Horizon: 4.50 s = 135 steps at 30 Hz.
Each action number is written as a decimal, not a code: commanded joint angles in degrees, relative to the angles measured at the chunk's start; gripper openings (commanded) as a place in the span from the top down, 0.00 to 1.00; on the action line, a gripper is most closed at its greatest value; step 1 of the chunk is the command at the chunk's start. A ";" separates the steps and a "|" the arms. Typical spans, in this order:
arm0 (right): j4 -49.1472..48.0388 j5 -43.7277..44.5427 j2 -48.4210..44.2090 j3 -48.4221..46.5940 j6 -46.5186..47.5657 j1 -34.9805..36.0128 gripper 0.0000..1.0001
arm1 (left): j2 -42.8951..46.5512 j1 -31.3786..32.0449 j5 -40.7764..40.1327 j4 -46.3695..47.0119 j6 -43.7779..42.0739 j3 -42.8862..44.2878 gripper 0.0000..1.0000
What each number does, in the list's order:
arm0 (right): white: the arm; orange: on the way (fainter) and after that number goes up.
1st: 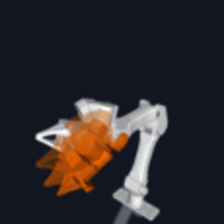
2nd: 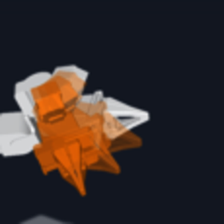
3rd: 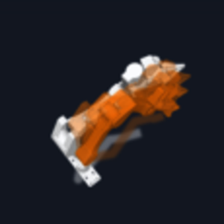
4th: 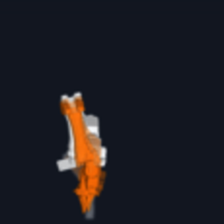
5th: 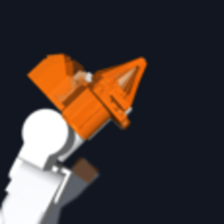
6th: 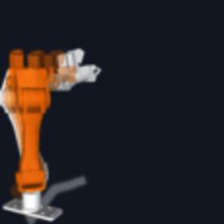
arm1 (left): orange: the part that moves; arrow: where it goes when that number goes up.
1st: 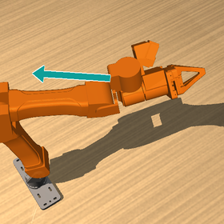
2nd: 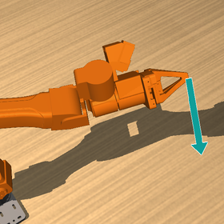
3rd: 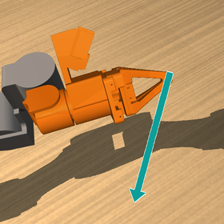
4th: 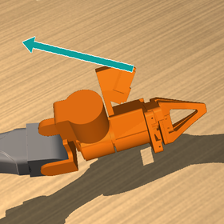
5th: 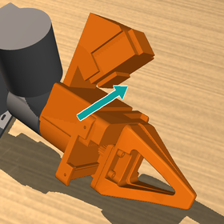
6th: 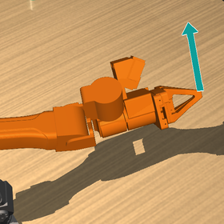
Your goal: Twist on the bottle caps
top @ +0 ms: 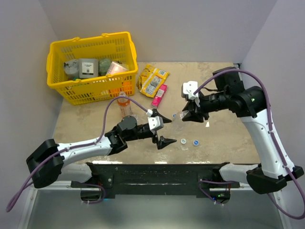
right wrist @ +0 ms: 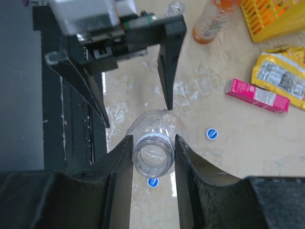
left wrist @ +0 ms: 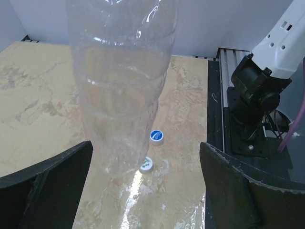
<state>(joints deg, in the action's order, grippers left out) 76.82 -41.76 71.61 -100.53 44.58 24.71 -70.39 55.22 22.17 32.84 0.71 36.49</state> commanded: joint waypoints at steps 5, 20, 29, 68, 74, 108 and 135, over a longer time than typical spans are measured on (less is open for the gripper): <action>4.75 -3.42 -1.57 1.13 -1.42 5.79 0.96 | -5.27 2.43 -4.42 11.37 -1.15 0.07 0.00; 4.66 -6.76 -1.21 2.35 -1.43 6.84 0.94 | -9.77 5.51 -0.46 18.92 -3.79 -2.04 0.05; 4.48 -6.58 -0.16 3.15 -0.19 8.51 0.93 | -10.56 5.60 0.68 18.14 -3.61 -1.77 0.16; -16.08 18.65 -16.07 51.83 28.25 -3.35 0.49 | -1.07 5.51 -5.03 8.91 -3.09 -7.05 1.00; -18.53 17.85 -7.11 54.56 36.80 -3.26 0.61 | -0.45 5.51 -4.42 8.29 -1.15 -6.69 1.00; -26.89 23.65 5.91 58.87 47.53 -4.58 0.52 | -1.50 5.51 -5.65 11.72 0.43 -7.31 1.00; -16.91 19.36 -5.06 49.68 40.42 -5.11 0.85 | -3.00 5.51 -3.64 14.97 -2.62 -11.43 1.00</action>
<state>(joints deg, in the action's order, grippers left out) 51.29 -17.47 74.37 -41.80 88.64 20.10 -73.28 60.77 16.71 43.24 0.82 27.88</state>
